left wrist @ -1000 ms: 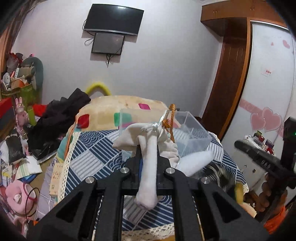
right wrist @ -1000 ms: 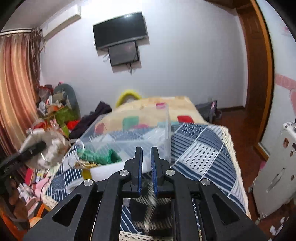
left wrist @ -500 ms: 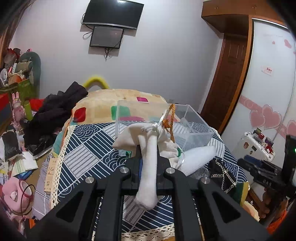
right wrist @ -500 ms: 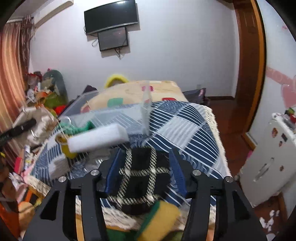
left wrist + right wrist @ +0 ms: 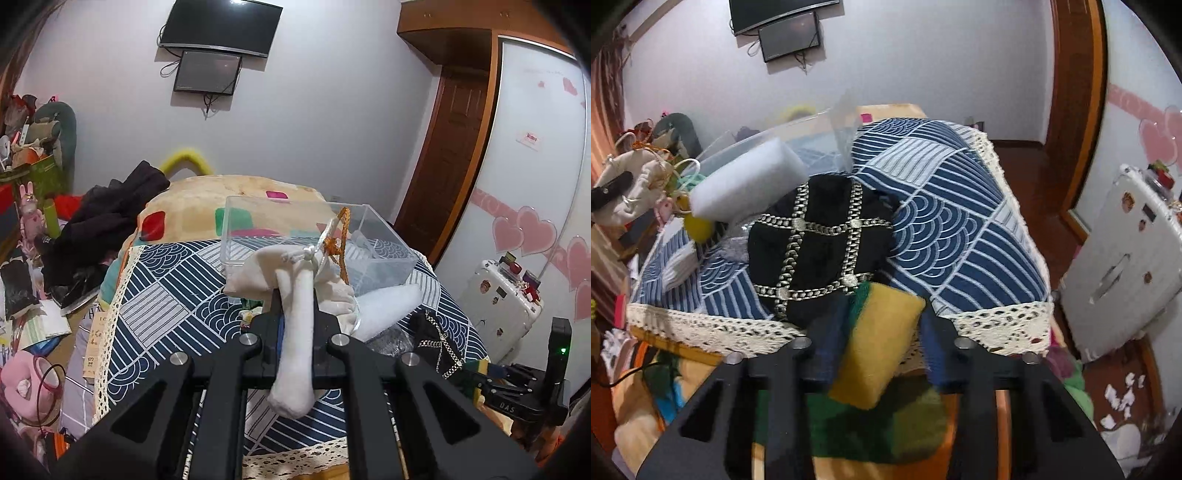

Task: Organize soft objects
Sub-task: 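Carry the sponge into the clear box with the right tool while the left tool drops the pouch in, then grasp the green knit sock with the left tool while the right tool grasps the black chain-patterned bag, then lower the sock into the clear box with the left tool while the right tool drops the black bag in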

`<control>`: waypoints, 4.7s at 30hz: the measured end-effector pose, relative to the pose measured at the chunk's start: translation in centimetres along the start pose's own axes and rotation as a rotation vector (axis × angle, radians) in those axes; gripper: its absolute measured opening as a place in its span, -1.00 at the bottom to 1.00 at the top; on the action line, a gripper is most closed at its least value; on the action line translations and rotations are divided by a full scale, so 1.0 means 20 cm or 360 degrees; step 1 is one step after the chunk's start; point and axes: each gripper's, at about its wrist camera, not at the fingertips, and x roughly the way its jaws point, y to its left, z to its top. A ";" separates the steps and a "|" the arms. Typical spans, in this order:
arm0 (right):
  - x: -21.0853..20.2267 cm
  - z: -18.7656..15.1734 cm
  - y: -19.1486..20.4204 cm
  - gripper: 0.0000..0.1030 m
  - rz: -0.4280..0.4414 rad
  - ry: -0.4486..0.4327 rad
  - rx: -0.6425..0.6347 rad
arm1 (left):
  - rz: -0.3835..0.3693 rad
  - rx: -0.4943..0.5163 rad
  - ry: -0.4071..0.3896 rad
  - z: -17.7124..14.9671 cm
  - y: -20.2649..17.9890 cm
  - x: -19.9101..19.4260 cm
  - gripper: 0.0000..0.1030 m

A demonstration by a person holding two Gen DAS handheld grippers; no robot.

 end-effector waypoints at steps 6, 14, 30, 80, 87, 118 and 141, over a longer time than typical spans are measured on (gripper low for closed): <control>-0.12 0.07 0.04 -0.44 -0.0045 -0.0168 -0.0054 | -0.0005 0.0009 -0.0015 0.00 -0.01 -0.02 -0.85; -0.20 0.29 0.19 -0.44 0.0034 -0.0422 -0.0153 | -0.0020 0.0004 -0.0025 0.02 0.00 -0.02 -0.85; -0.07 0.67 0.49 -0.44 0.0301 -0.0637 -0.0236 | 0.0019 0.0044 -0.0164 0.27 -0.04 0.07 -0.85; 0.00 0.74 0.54 0.47 0.0145 -0.0574 -0.0349 | 0.0066 -0.0026 -0.0069 0.38 0.06 0.25 0.86; 0.01 0.65 0.47 0.47 0.0103 -0.0527 -0.0336 | 0.0126 0.0007 -0.0035 0.28 0.08 0.24 0.87; 0.21 0.23 0.27 -0.70 0.0181 -0.0088 -0.0235 | 0.0053 -0.0022 0.0267 -0.04 0.10 0.49 -0.53; -0.05 0.54 0.28 -0.76 0.0200 -0.0528 -0.0195 | 0.0007 0.0023 -0.0070 0.20 0.05 0.16 -0.55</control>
